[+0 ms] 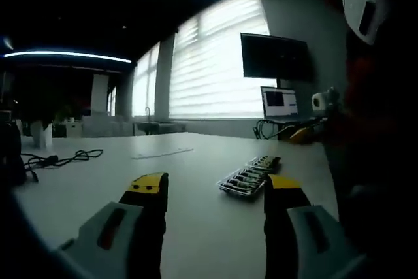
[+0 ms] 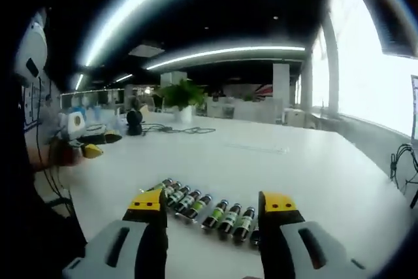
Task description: Grip medicine bottles put into box
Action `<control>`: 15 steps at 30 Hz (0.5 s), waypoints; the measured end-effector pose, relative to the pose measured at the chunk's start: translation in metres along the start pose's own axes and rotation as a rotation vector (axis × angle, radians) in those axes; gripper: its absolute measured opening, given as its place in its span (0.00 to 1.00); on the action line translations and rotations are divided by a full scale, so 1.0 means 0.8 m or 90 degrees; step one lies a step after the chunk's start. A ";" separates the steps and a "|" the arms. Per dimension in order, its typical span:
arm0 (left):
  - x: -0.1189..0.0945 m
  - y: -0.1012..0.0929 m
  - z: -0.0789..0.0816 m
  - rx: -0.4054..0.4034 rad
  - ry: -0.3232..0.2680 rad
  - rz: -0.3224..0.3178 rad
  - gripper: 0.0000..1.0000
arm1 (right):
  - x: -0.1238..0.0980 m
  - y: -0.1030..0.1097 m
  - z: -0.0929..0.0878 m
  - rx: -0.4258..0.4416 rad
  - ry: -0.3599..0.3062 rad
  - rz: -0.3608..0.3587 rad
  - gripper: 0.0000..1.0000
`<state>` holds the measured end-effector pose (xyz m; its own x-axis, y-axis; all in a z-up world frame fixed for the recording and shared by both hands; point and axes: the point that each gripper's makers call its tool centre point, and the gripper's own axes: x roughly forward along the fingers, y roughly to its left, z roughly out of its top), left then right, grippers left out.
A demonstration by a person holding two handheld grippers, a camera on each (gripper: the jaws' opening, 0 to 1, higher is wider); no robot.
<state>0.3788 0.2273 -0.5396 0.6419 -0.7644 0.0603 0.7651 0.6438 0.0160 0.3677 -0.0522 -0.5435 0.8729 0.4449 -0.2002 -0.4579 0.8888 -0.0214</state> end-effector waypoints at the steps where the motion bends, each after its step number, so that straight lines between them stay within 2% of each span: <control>1: -0.001 -0.003 0.003 0.000 -0.002 -0.004 0.58 | -0.004 0.000 0.001 0.005 -0.006 -0.001 0.53; 5: -0.005 -0.009 0.007 0.007 0.002 -0.012 0.58 | -0.020 -0.008 -0.001 0.024 -0.017 -0.016 0.54; 8: -0.009 -0.008 0.009 0.006 0.004 -0.011 0.57 | -0.027 -0.009 -0.009 0.029 -0.004 -0.002 0.56; 12: -0.013 -0.005 0.015 0.000 0.003 -0.005 0.57 | -0.035 -0.014 -0.016 0.022 0.003 -0.009 0.62; 15: -0.013 -0.004 0.019 0.012 0.005 0.000 0.57 | -0.039 -0.019 -0.019 0.038 -0.011 -0.024 0.62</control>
<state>0.3691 0.2334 -0.5251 0.6427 -0.7644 0.0519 0.7638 0.6445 0.0345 0.3450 -0.0813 -0.5520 0.8924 0.4125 -0.1831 -0.4142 0.9097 0.0304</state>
